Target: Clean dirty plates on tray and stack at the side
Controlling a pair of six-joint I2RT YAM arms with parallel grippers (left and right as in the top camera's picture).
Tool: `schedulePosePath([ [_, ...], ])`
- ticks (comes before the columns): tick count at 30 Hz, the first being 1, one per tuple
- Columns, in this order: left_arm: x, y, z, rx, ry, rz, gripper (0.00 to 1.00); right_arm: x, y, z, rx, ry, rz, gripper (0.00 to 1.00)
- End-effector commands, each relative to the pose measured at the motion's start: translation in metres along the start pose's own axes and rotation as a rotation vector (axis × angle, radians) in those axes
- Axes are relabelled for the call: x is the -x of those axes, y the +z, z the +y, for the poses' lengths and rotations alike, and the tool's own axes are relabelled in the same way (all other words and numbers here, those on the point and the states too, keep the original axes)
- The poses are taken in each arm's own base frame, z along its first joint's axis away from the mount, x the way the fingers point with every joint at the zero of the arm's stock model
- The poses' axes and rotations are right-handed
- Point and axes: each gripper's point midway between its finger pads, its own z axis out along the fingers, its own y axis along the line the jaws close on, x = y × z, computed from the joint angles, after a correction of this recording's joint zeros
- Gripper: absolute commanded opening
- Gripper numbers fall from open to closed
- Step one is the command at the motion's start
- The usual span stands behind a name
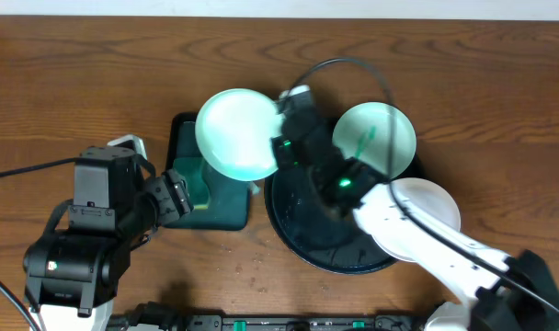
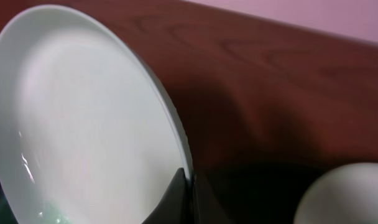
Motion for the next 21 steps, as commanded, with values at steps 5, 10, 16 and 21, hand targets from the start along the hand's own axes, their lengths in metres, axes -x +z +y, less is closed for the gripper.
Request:
schedulePosePath([
  [5, 0.001, 0.0, 0.0, 0.002, 0.003, 0.004, 0.79, 0.048, -0.026, 0.003, -0.223, -0.213, -0.214, 0.01],
  [10, 0.001, 0.001, 0.0, 0.002, -0.005, 0.005, 0.79, 0.064, -0.038, 0.023, -0.227, -0.343, -0.288, 0.01],
  [16, 0.001, 0.001, 0.0, 0.002, -0.005, 0.005, 0.79, 0.079, -0.053, 0.027, -0.303, -0.387, -0.352, 0.01],
  [21, 0.001, 0.001, 0.0, 0.002, -0.005, 0.004, 0.79, 0.09, -0.065, 0.037, -0.327, -0.441, -0.403, 0.01],
])
